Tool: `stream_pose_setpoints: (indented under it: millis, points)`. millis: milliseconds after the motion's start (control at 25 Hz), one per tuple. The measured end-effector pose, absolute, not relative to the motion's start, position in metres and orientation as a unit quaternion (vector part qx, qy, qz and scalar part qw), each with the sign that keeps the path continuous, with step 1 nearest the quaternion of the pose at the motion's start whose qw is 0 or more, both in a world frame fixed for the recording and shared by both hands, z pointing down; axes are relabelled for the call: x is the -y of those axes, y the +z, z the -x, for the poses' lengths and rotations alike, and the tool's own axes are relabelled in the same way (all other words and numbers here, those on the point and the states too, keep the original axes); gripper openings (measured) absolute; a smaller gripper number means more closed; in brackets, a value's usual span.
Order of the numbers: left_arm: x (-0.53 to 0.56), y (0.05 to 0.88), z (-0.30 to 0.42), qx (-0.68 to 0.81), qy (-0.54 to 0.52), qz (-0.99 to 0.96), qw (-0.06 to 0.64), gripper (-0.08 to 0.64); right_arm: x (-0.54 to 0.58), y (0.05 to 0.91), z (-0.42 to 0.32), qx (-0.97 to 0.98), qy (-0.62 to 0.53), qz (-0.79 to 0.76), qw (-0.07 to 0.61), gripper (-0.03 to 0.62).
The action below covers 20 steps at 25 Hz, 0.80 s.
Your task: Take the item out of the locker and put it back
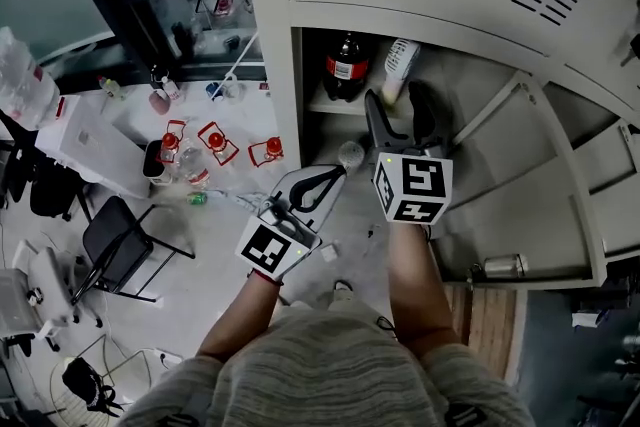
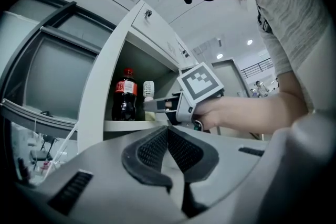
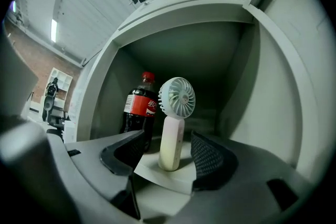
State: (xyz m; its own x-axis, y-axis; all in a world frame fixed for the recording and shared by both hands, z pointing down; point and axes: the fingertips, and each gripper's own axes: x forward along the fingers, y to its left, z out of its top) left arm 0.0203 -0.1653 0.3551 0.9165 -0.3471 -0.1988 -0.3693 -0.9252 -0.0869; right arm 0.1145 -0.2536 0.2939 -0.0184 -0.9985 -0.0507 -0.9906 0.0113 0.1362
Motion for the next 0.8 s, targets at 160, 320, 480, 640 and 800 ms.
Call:
stream_pose_setpoints:
  millis: [160, 320, 480, 640, 800]
  points:
    - [0.164, 0.354, -0.021, -0.175, 0.091, 0.978, 0.063, 0.009, 0.263, 0.289, -0.118, 0.699, -0.063, -0.711, 0.035, 0.284]
    - [0.163, 0.354, -0.019, -0.174, 0.091, 0.979, 0.061, 0.009, 0.27, 0.29, -0.124, 0.69, -0.052, -0.721, 0.044, 0.283]
    - [0.163, 0.354, -0.017, -0.175, 0.09, 0.978, 0.062, 0.009, 0.272, 0.291, -0.125, 0.687, -0.056, -0.723, 0.046, 0.169]
    - [0.162, 0.354, -0.015, -0.176, 0.088, 0.978, 0.064, 0.009, 0.271, 0.292, -0.124, 0.69, -0.056, -0.72, 0.041, 0.16]
    - [0.161, 0.351, -0.013, -0.179, 0.089, 0.978, 0.067, 0.009, 0.27, 0.291, -0.123, 0.695, -0.056, -0.716, 0.032, 0.152]
